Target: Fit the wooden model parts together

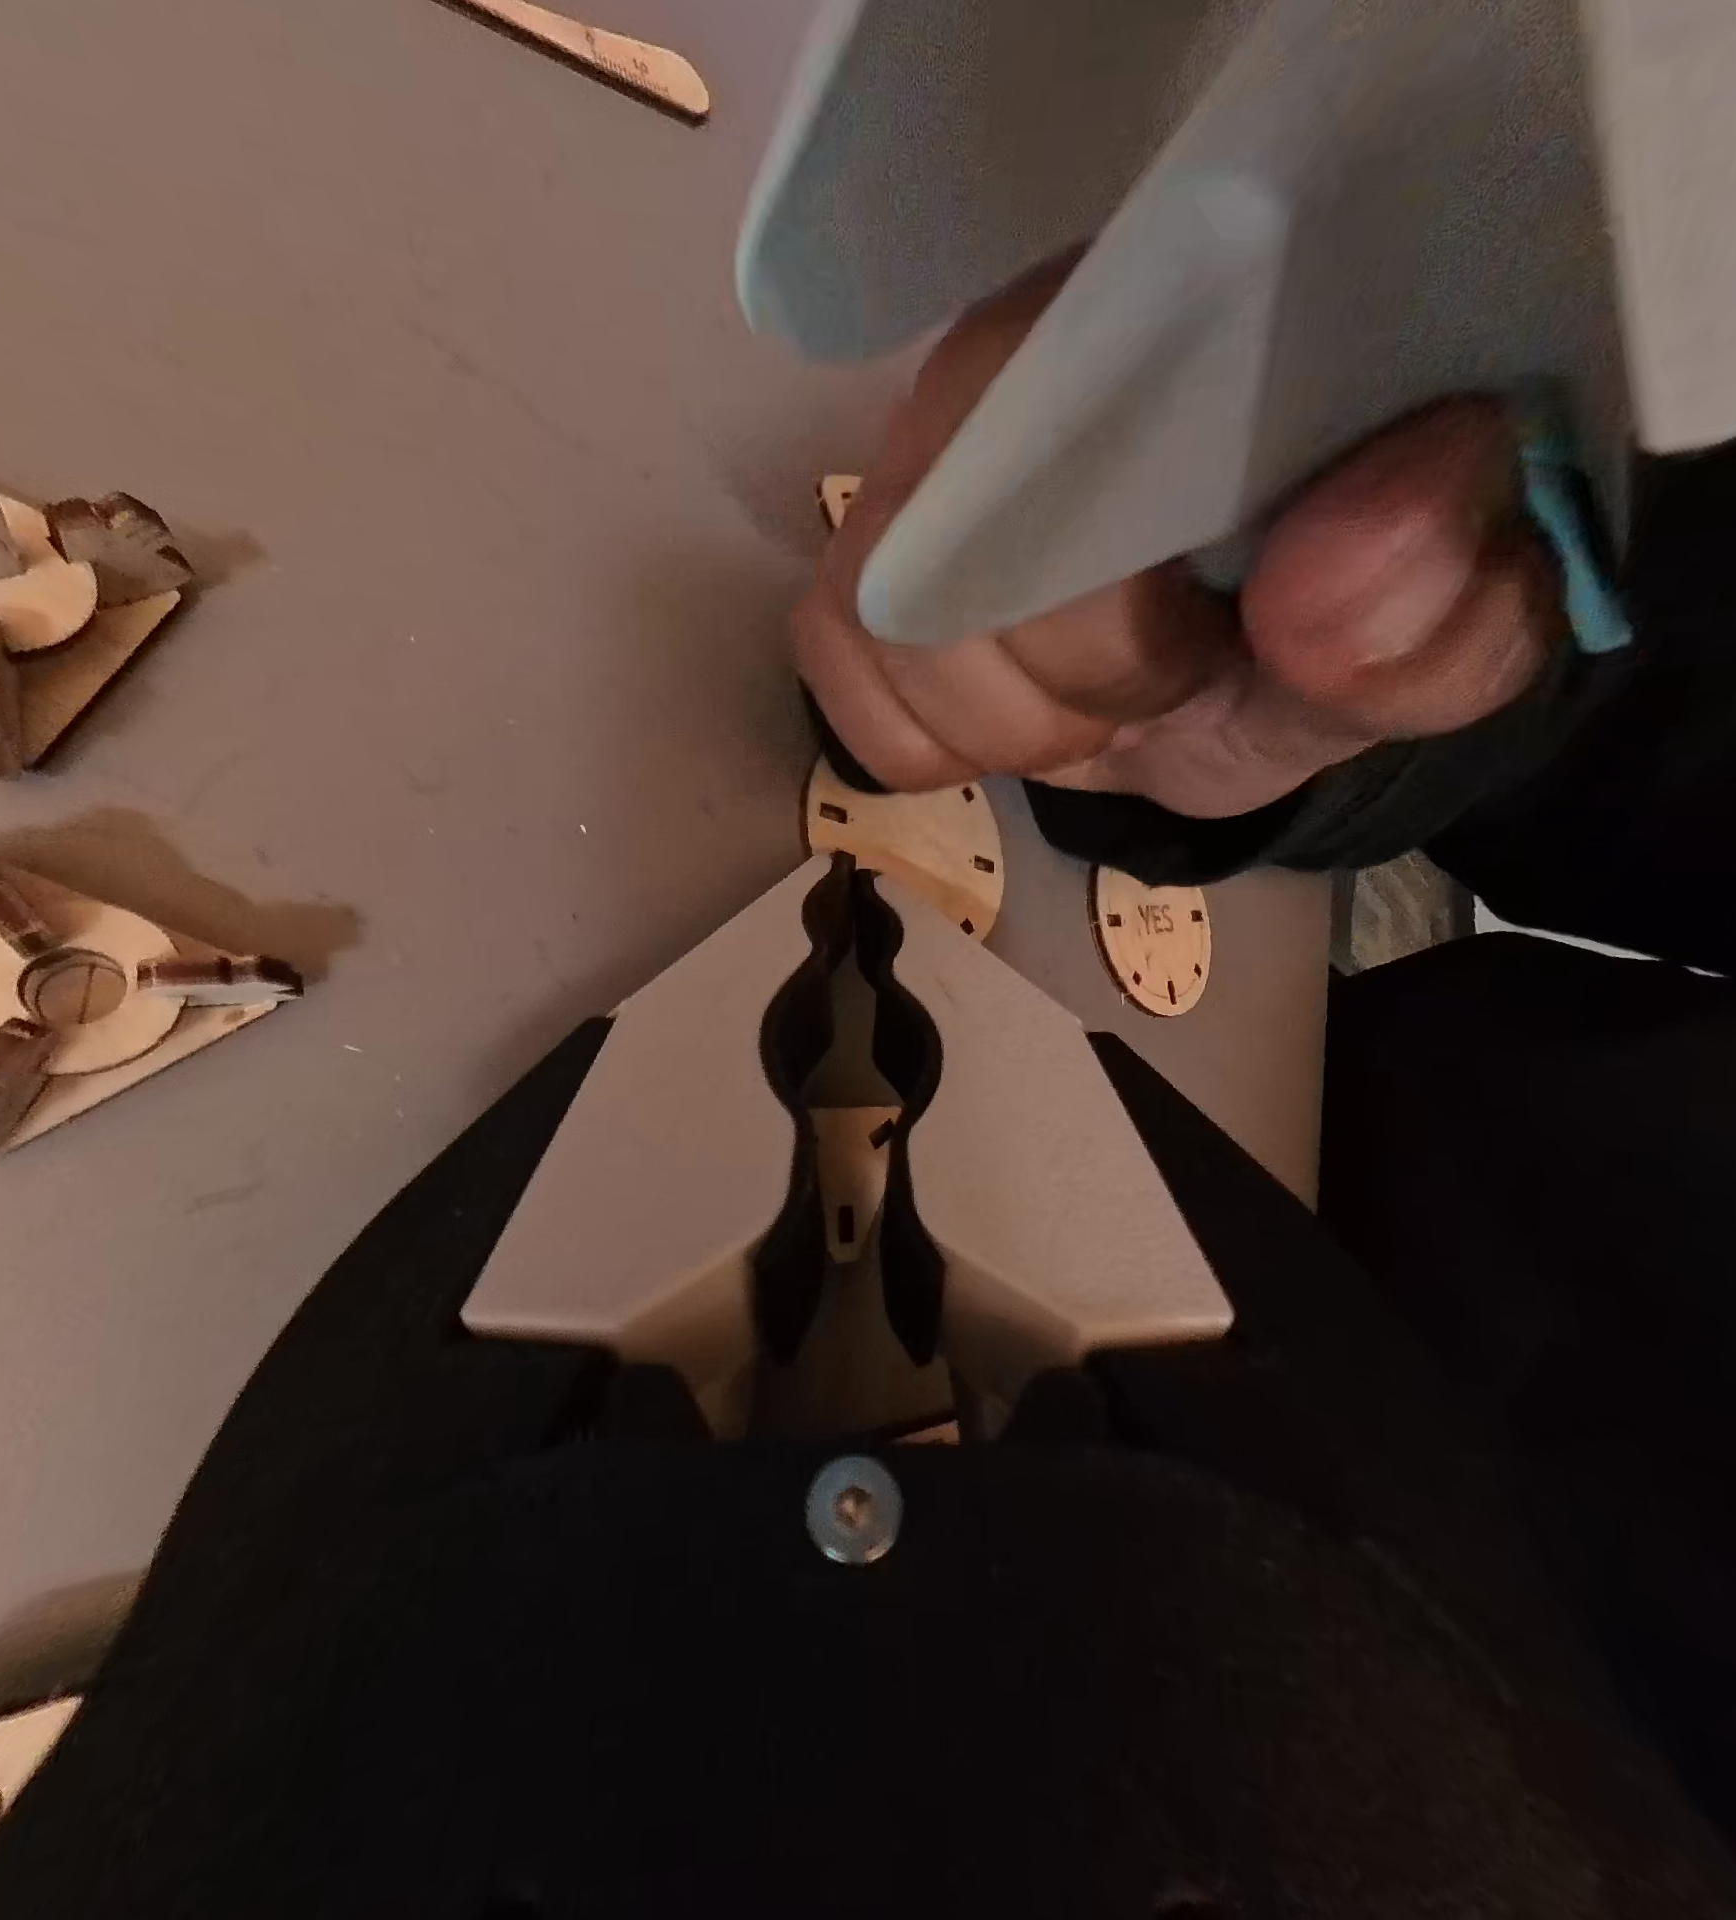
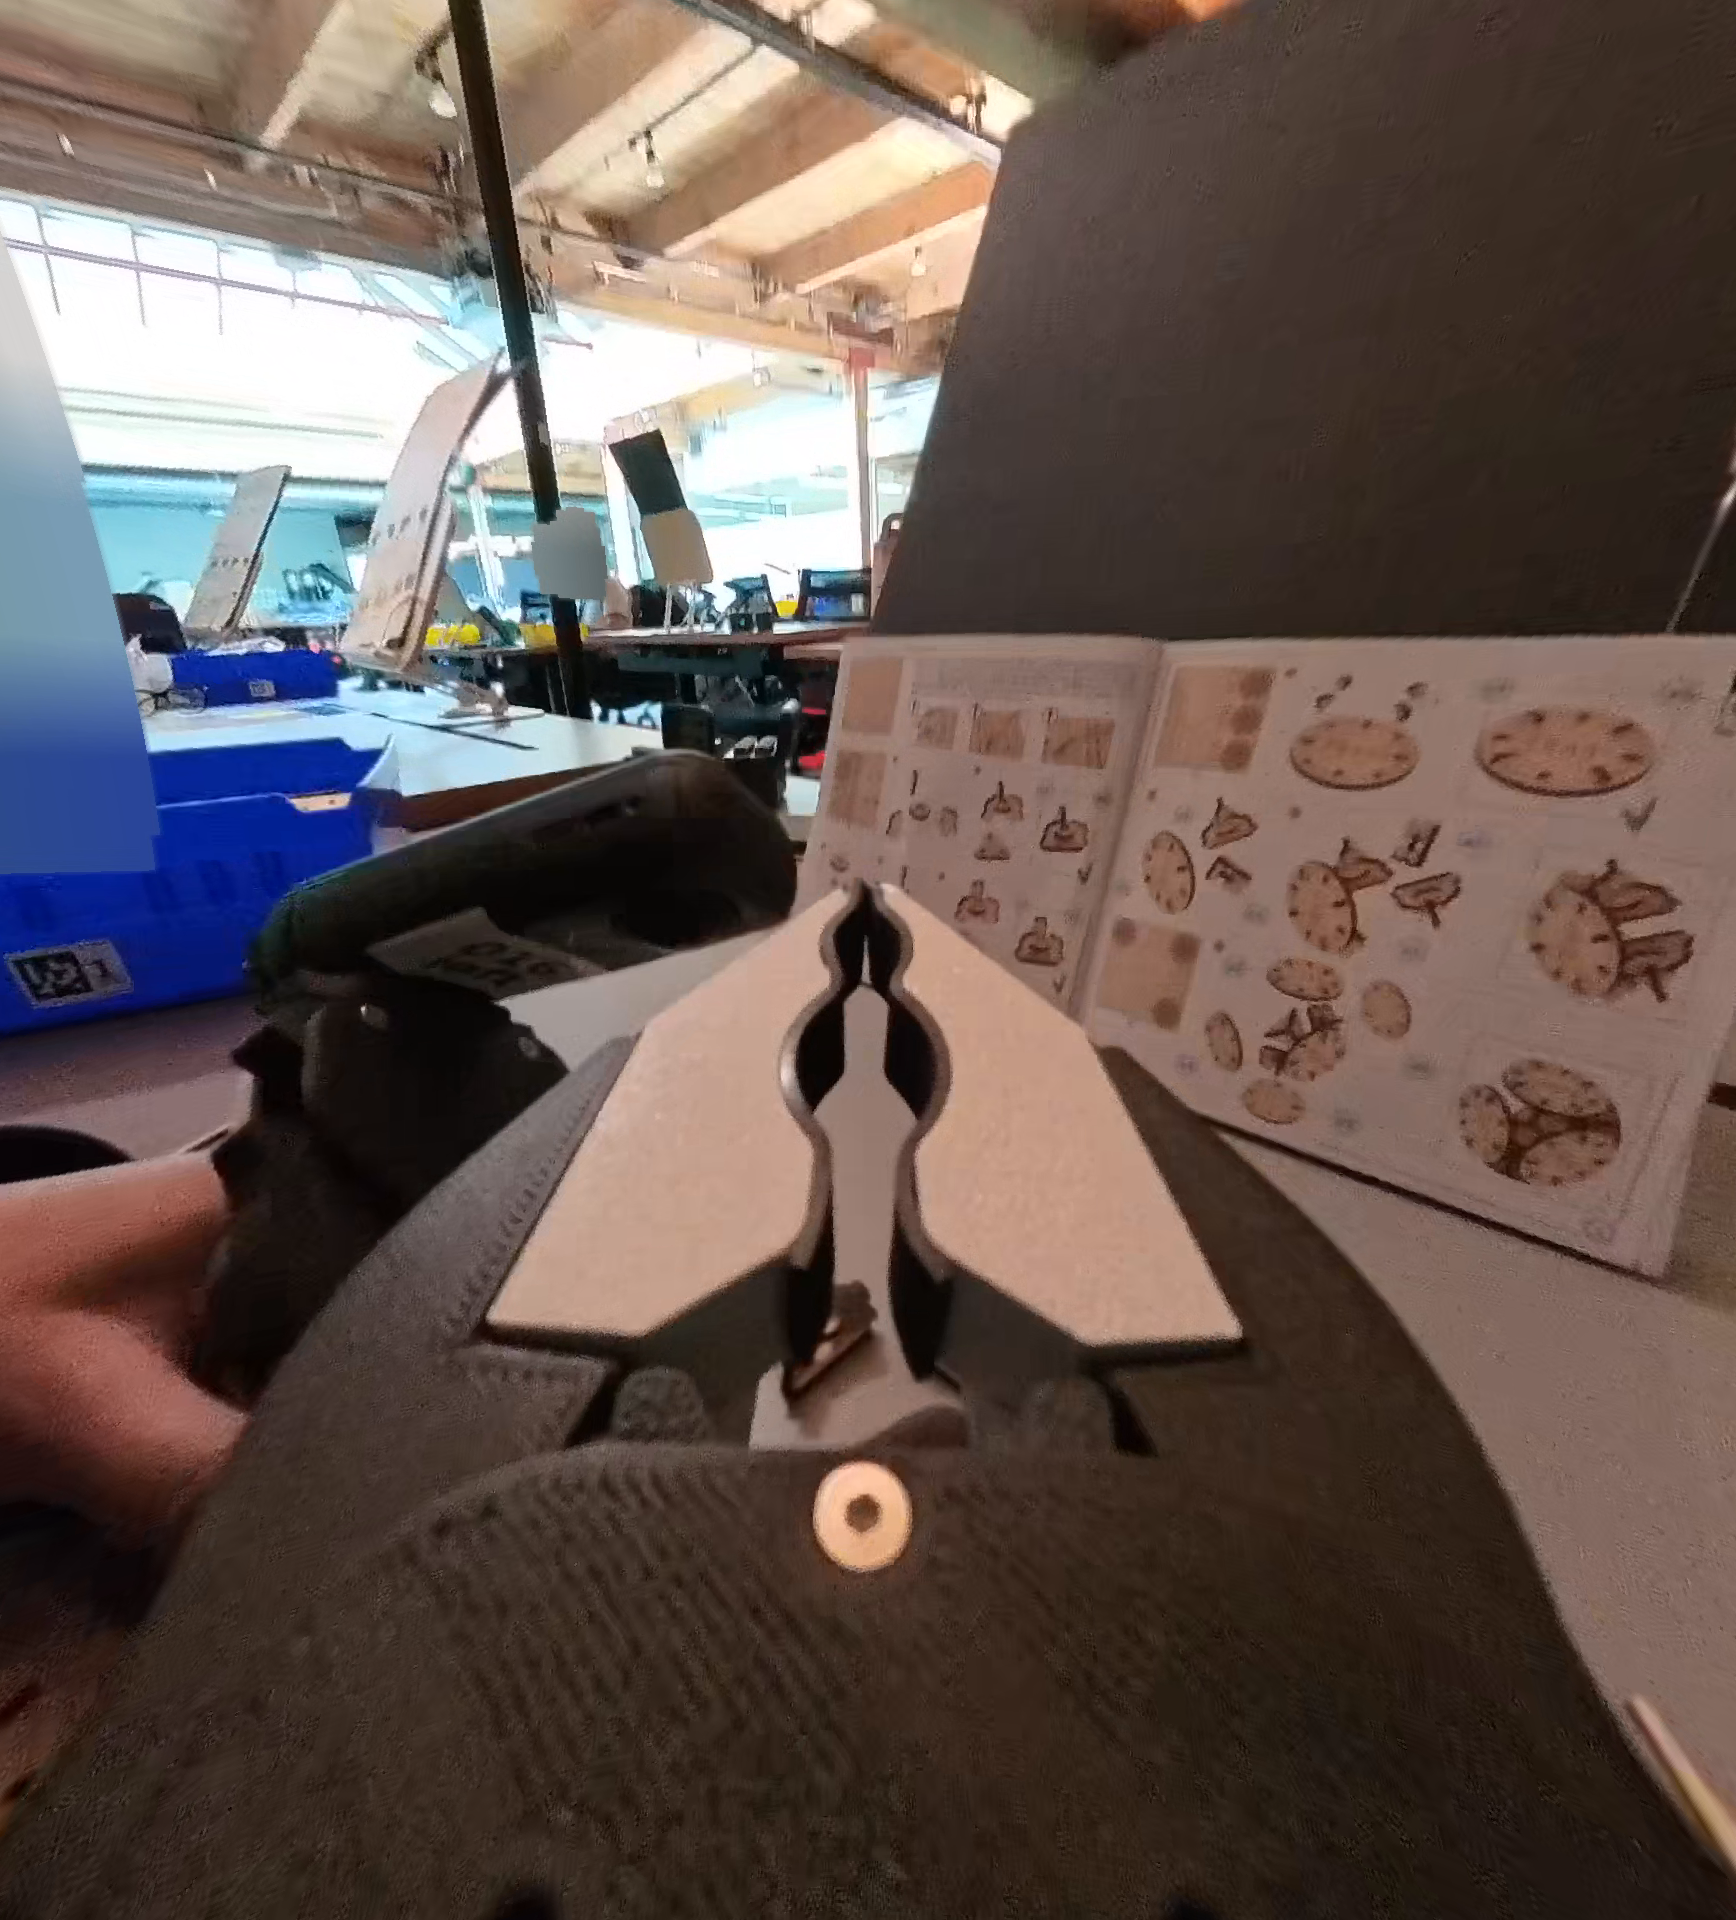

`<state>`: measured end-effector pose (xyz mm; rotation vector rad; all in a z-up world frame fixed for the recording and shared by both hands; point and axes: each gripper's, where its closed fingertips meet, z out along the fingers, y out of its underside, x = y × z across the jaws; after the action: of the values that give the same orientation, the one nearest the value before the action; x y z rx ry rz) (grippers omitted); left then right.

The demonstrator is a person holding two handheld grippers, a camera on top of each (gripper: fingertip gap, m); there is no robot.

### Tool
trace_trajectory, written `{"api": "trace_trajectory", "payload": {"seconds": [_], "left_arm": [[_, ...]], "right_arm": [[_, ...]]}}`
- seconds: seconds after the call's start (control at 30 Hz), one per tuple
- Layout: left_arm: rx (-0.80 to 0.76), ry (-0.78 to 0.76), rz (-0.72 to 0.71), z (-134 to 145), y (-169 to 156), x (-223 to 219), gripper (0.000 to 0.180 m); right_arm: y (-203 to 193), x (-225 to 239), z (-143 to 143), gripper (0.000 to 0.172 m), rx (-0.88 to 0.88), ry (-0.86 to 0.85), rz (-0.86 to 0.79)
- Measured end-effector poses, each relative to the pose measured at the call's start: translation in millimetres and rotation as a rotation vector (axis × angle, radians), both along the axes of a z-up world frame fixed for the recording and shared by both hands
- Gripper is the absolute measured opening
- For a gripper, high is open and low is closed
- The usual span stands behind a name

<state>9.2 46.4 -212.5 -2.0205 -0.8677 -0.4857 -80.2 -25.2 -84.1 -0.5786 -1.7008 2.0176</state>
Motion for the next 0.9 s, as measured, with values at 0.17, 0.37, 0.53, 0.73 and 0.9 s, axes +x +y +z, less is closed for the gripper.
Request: {"api": "trace_trajectory", "payload": {"seconds": [0.17, 0.37, 0.53, 0.73, 0.9], "left_arm": [[0.006, -0.009, 0.001, 0.3, 0.1, 0.0, 0.000], [0.004, -0.003, 0.001, 0.3, 0.2, 0.0, 0.000], [0.007, -0.010, 0.001, 0.3, 0.2, 0.1, 0.000], [0.006, -0.009, 0.001, 0.4, 0.2, 0.2, 0.000], [0.004, -0.006, 0.001, 0.4, 0.1, 0.1, 0.000]], "right_arm": [[7.2, 5.1, 24.6, 0.000, -0.037, 0.054, -0.017], [-0.2, 4.0, 4.3, 0.000, 0.007, 0.008, 0.000], [5.8, 7.8, 25.5, 0.000, -0.034, 0.043, -0.008], [1.7, 5.9, 8.5, 0.000, -0.002, 0.008, 0.000], [2.2, 2.1, 1.4, 0.000, 0.019, 0.003, -0.015]]}}
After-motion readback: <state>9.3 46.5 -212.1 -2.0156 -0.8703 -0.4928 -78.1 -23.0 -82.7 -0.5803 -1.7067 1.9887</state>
